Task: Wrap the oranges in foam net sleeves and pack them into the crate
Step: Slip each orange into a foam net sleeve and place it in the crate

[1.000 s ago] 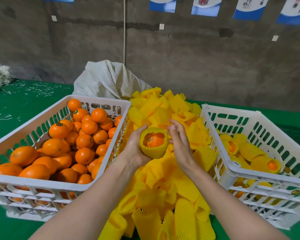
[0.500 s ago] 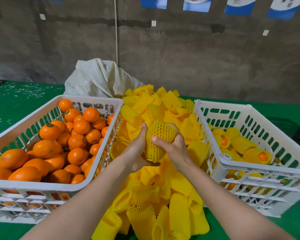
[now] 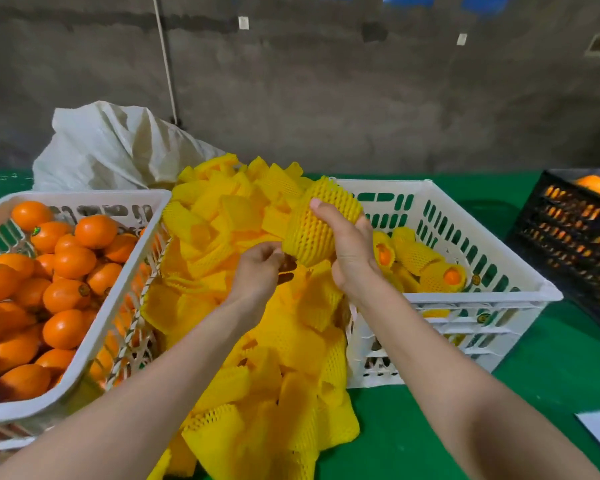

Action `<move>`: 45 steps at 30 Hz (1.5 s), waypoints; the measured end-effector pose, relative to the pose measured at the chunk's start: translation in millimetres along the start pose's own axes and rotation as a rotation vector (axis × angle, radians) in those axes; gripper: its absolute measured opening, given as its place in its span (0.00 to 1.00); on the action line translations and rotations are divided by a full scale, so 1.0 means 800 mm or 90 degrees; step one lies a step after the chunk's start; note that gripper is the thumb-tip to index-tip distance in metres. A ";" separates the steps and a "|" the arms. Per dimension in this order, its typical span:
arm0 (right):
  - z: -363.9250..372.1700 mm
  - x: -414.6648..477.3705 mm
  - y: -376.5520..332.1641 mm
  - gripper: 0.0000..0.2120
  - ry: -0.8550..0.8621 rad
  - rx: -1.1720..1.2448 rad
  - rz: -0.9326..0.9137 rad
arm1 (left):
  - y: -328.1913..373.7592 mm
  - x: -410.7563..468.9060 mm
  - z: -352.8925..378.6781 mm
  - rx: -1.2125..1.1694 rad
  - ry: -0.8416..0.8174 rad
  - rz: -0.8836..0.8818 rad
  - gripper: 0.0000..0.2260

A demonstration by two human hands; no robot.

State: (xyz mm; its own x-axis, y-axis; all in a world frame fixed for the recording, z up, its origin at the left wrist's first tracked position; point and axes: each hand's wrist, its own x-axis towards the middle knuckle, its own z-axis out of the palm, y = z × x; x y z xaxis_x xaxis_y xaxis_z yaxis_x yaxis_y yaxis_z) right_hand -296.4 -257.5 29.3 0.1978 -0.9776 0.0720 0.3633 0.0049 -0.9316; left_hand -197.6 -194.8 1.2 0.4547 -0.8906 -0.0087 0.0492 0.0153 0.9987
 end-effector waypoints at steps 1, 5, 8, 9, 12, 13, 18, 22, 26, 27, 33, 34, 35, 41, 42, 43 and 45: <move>-0.014 0.011 -0.008 0.13 0.031 0.002 0.000 | -0.002 0.004 0.015 0.040 -0.018 0.034 0.11; -0.074 0.057 -0.035 0.14 0.140 -0.034 -0.053 | -0.004 0.023 0.078 0.308 -0.093 0.244 0.07; -0.123 0.097 -0.045 0.17 0.180 -0.193 -0.108 | -0.011 0.029 0.111 0.512 -0.170 0.345 0.11; -0.139 0.111 -0.045 0.19 0.181 -0.296 -0.119 | -0.013 0.030 0.117 0.553 -0.186 0.355 0.10; -0.187 0.148 -0.034 0.32 0.124 -0.710 -0.025 | -0.022 0.029 0.120 0.582 -0.196 0.397 0.06; -0.201 0.157 -0.025 0.37 0.081 -0.828 0.047 | -0.024 0.029 0.119 0.587 -0.192 0.400 0.06; -0.221 0.184 0.017 0.45 -0.041 -1.020 0.235 | -0.030 0.033 0.121 0.639 -0.180 0.408 0.08; -0.210 0.191 0.025 0.39 -0.026 -1.034 0.139 | -0.033 0.036 0.120 0.637 -0.167 0.402 0.08; -0.182 0.169 0.016 0.26 0.008 -0.974 -0.155 | -0.039 0.031 0.119 0.624 -0.178 0.394 0.09; -0.168 0.159 0.012 0.22 0.001 -0.921 -0.235 | -0.040 0.029 0.116 0.612 -0.188 0.392 0.09; -0.066 0.068 0.007 0.10 -0.160 -0.662 -0.442 | -0.022 0.024 0.038 0.487 -0.082 0.290 0.10; -0.053 0.057 0.010 0.11 -0.208 -0.670 -0.434 | -0.016 0.026 0.014 0.465 -0.030 0.260 0.10; -0.042 0.051 0.015 0.12 -0.266 -0.707 -0.412 | -0.010 0.028 -0.012 0.446 0.017 0.231 0.10; -0.020 0.027 0.075 0.47 -0.610 -1.315 -0.086 | 0.000 0.004 -0.128 0.393 0.067 0.130 0.05; -0.023 0.023 0.085 0.47 -0.621 -1.381 -0.081 | -0.001 0.000 -0.139 0.382 0.071 0.128 0.05; -0.025 0.022 0.092 0.43 -0.606 -1.416 -0.099 | -0.003 -0.004 -0.149 0.368 0.074 0.123 0.05; -0.026 0.025 0.094 0.29 -0.516 -1.378 -0.173 | -0.008 -0.010 -0.164 0.339 0.082 0.108 0.05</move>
State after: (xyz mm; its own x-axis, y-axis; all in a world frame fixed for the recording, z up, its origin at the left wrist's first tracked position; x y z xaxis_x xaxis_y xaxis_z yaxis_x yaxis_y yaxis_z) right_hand -284.5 -280.9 -46.5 0.7177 -0.6612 -0.2185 -0.6039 -0.7472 0.2776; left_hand -84.8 -128.2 -12.0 0.5235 -0.8327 0.1804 -0.4737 -0.1085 0.8740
